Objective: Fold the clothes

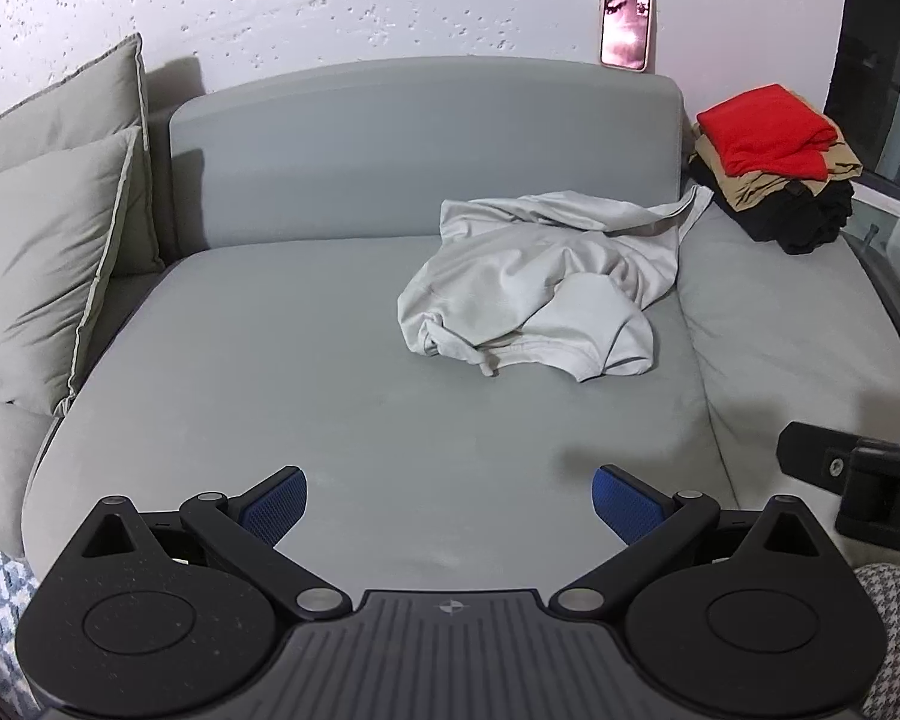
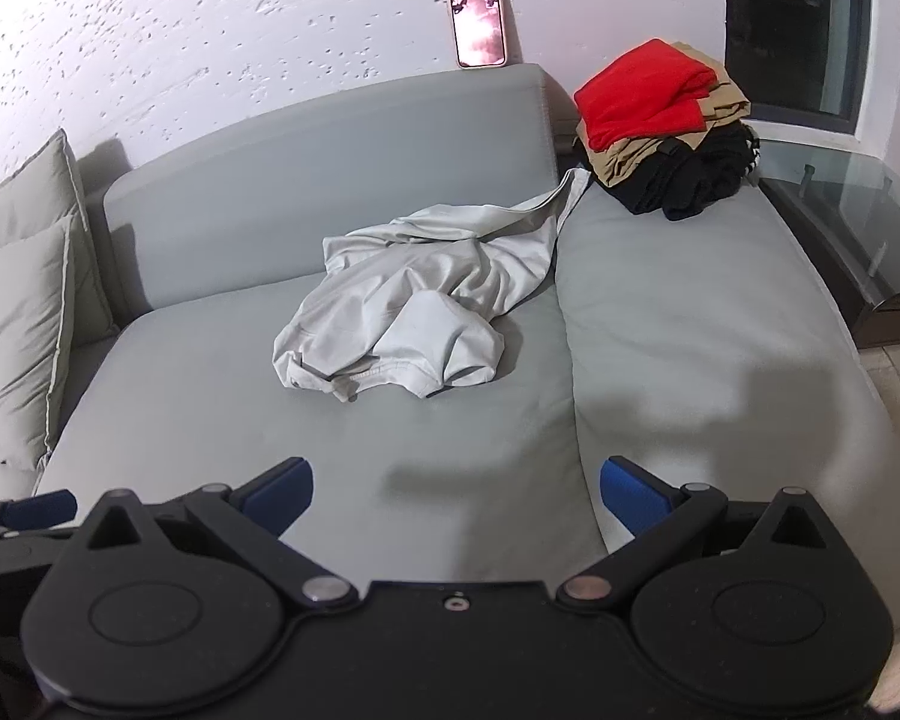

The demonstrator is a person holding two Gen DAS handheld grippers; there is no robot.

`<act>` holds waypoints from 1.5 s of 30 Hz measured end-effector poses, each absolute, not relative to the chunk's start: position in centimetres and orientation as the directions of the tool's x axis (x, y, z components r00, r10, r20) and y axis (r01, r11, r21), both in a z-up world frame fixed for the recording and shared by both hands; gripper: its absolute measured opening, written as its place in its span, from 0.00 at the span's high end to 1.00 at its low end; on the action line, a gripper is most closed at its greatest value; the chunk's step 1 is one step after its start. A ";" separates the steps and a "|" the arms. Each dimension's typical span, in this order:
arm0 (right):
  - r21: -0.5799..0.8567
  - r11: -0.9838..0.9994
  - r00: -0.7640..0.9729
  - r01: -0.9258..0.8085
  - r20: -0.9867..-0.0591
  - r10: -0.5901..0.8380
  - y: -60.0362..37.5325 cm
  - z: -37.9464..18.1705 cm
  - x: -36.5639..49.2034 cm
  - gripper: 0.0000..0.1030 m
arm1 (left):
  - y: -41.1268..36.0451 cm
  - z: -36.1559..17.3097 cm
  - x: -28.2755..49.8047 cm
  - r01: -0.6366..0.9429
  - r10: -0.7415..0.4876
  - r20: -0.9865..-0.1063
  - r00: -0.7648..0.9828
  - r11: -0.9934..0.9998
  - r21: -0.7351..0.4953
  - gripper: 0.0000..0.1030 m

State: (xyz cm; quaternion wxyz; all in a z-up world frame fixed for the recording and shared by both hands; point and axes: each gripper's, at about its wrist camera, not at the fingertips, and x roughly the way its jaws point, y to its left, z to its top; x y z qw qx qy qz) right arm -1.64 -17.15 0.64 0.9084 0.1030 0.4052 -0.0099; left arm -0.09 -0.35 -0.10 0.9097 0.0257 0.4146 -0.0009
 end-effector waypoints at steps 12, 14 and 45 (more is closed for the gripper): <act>0.176 0.979 0.657 0.100 -0.750 0.068 -16.7 0.7 -2.3 0.00 | -1.3 0.6 -0.5 0.015 0.041 -0.755 0.654 0.998 0.066 0.01; 0.178 0.979 0.649 0.098 -0.757 0.073 -16.9 0.8 -1.9 0.00 | -0.6 0.7 -0.4 0.014 0.039 -0.757 0.652 0.998 0.064 0.01; 0.178 0.979 0.642 0.098 -0.763 0.074 -16.8 0.6 -1.8 0.00 | -0.2 0.3 -0.2 0.000 0.052 -0.758 0.650 0.998 0.069 0.02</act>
